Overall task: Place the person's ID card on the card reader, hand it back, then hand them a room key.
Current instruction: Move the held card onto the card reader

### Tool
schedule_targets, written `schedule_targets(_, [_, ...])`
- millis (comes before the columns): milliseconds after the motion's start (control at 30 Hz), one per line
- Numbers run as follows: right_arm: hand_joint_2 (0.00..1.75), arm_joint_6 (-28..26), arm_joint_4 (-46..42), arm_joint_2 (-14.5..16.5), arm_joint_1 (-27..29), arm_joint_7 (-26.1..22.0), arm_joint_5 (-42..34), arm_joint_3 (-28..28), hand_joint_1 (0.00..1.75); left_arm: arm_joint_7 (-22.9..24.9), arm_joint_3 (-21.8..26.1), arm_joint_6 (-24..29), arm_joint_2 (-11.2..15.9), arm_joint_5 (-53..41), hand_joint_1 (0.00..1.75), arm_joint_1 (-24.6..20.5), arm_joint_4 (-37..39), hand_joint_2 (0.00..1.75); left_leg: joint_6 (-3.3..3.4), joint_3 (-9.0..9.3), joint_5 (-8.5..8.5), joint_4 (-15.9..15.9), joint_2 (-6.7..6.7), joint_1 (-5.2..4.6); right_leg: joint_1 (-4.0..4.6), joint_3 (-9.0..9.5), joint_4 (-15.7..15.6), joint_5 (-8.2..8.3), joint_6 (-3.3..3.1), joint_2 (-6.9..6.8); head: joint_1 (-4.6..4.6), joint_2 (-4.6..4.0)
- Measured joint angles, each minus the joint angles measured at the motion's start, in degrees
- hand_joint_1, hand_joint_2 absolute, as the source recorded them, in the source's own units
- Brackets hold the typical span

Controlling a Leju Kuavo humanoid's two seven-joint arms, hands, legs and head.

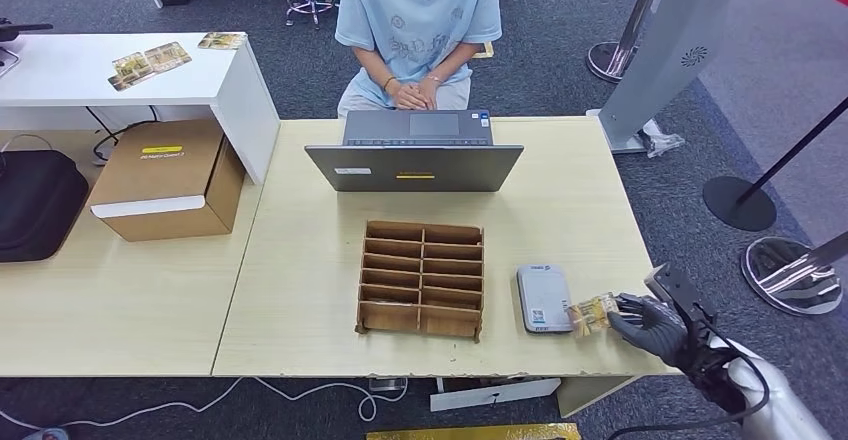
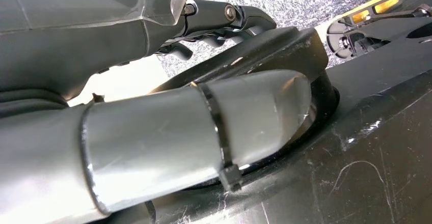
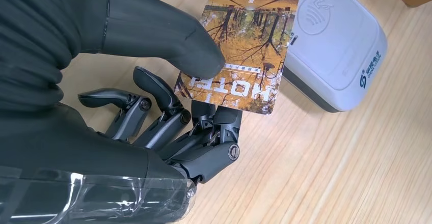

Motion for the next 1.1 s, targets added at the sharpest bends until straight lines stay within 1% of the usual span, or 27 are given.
schedule_targets(200, [1.75, -0.2, 0.6, -1.8, -1.1, 0.8, -3.8, 3.9, 1.75, 0.0, 0.0, -0.6, 0.1, -0.8, 0.0, 0.0, 0.0, 0.0, 0.03, 0.08, -0.02, 0.0, 0.06, 0.01, 0.01, 0.08, 0.0, 0.0, 0.0, 0.04, 0.0, 0.0])
schedule_targets(400, [1.75, 0.2, 4.4, -3.1, -6.5, 0.3, -7.0, 10.6, 1.75, 0.0, 0.0, -0.8, 0.2, -0.7, 0.0, 0.0, 0.0, 0.0, 0.07, 0.14, -0.02, 0.0, 0.29, 0.0, 0.0, 0.09, 0.0, 0.1, 0.1, 0.32, 0.0, 0.0])
schedule_targets(500, [1.75, -1.6, 6.0, -3.0, -8.8, -2.0, -7.2, 13.5, 1.75, 0.0, 0.0, -0.8, 0.2, -0.6, 0.0, 0.0, 0.0, 0.0, 0.13, 0.11, 0.03, 0.0, 0.26, -0.03, -0.03, 0.09, 0.0, 0.14, 0.12, 0.26, 0.0, 0.0])
schedule_targets(633, [1.75, -4.9, 6.7, -1.8, -9.9, -7.3, -8.1, 16.2, 1.75, 0.0, 0.0, -0.8, 0.2, -0.5, 0.0, 0.0, 0.0, 0.0, 0.16, 0.06, 0.07, 0.0, 0.21, -0.05, -0.05, 0.08, 0.0, 0.15, 0.13, 0.2, -0.01, 0.0])
schedule_targets(800, [1.75, -7.4, 6.7, 0.8, -10.1, -11.4, -9.1, 18.4, 1.75, 0.0, 0.1, -0.7, 0.2, -0.5, 0.0, 0.0, 0.0, 0.0, 0.15, 0.04, 0.06, 0.0, 0.21, -0.05, -0.05, 0.04, 0.0, 0.11, 0.13, 0.2, -0.01, 0.0])
schedule_targets(933, [1.75, -8.9, 6.7, 2.7, -10.1, -13.1, -9.3, 19.5, 1.75, 0.0, 0.2, -0.7, 0.2, -0.5, 0.0, 0.0, 0.0, 0.0, 0.15, -0.02, 0.06, 0.0, 0.2, -0.05, -0.05, -0.02, 0.0, 0.09, 0.13, 0.19, -0.02, 0.0])
schedule_targets(1100, [1.75, -9.3, 6.7, 3.9, -10.6, -13.4, -9.0, 20.5, 1.75, 0.2, 0.5, -0.7, 0.2, -0.3, 0.0, -0.1, 0.0, 0.0, 0.16, -0.04, 0.06, 0.0, 0.21, -0.06, -0.08, -0.04, 0.0, 0.08, 0.14, 0.19, 0.0, 0.0])
